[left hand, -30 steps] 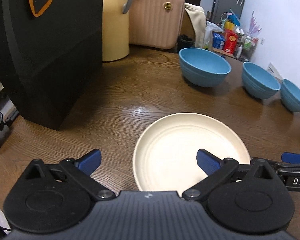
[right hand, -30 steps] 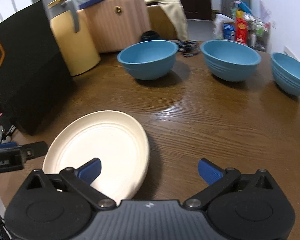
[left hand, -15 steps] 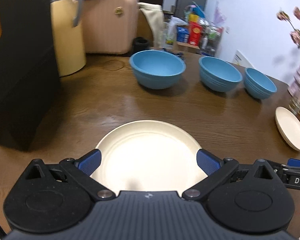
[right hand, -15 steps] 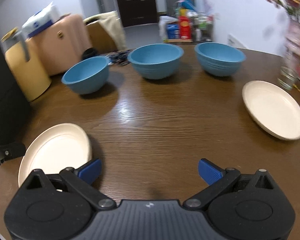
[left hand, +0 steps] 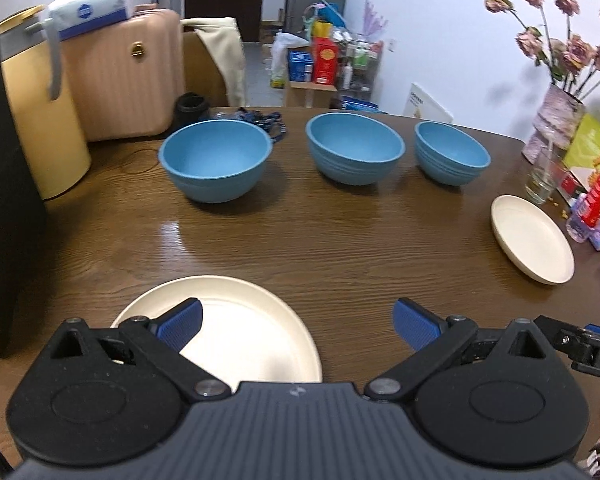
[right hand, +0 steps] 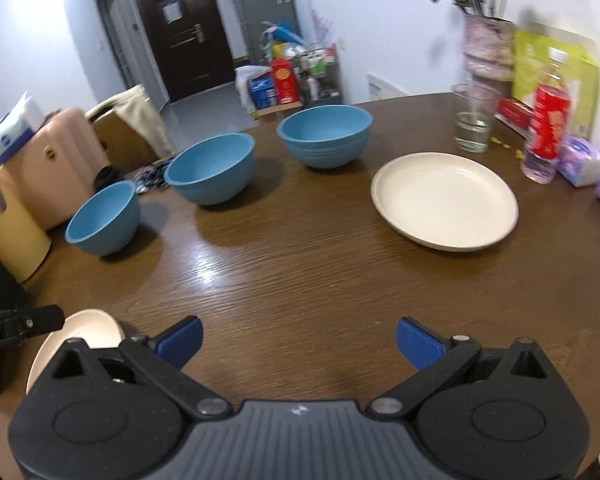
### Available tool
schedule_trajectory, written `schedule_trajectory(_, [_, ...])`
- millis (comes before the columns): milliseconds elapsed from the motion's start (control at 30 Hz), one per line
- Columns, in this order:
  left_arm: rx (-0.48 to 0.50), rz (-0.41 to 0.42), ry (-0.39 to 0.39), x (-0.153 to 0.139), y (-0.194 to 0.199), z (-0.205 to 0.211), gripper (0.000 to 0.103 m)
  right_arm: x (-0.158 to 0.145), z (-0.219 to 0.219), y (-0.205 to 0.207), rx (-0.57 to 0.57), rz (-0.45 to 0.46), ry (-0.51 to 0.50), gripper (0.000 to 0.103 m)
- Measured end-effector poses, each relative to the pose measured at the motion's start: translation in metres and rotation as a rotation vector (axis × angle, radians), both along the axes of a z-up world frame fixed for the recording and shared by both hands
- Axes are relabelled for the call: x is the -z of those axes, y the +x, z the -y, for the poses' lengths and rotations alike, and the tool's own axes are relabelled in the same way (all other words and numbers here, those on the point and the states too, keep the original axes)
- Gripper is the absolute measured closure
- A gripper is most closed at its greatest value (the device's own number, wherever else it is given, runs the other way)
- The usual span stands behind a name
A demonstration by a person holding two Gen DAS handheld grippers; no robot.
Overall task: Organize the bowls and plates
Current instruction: 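Move both tools toward the lone cream plate beside the red water bottle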
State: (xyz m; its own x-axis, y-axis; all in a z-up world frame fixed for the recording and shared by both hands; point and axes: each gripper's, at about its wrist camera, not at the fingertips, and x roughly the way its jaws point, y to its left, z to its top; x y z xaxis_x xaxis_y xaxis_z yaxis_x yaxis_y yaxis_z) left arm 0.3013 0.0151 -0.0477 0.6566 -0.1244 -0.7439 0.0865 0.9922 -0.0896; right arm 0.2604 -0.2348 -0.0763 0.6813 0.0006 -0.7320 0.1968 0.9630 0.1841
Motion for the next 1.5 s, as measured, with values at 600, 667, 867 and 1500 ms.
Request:
schedule_trajectory(600, [0.162,0.003,0.013,0.009,0.013,0.030,0.000,0.000,0.026,-0.017,0.230,-0.004,-0.040,0.000])
schedule_trajectory(667, [0.170,0.008,0.012,0.008,0.015,0.033,0.000,-0.001,0.029,-0.018,0.239,0.004,-0.032,0.000])
schedule_trajectory(867, [0.163,0.004,-0.002,0.009,0.023,0.047,0.000,0.001,0.039,-0.015,0.260,-0.005,-0.041,0.000])
schedule_trajectory(1500, [0.184,-0.024,0.026,0.010,0.047,0.106,0.000,0.004,0.093,-0.002,0.308,-0.025,0.014,0.000])
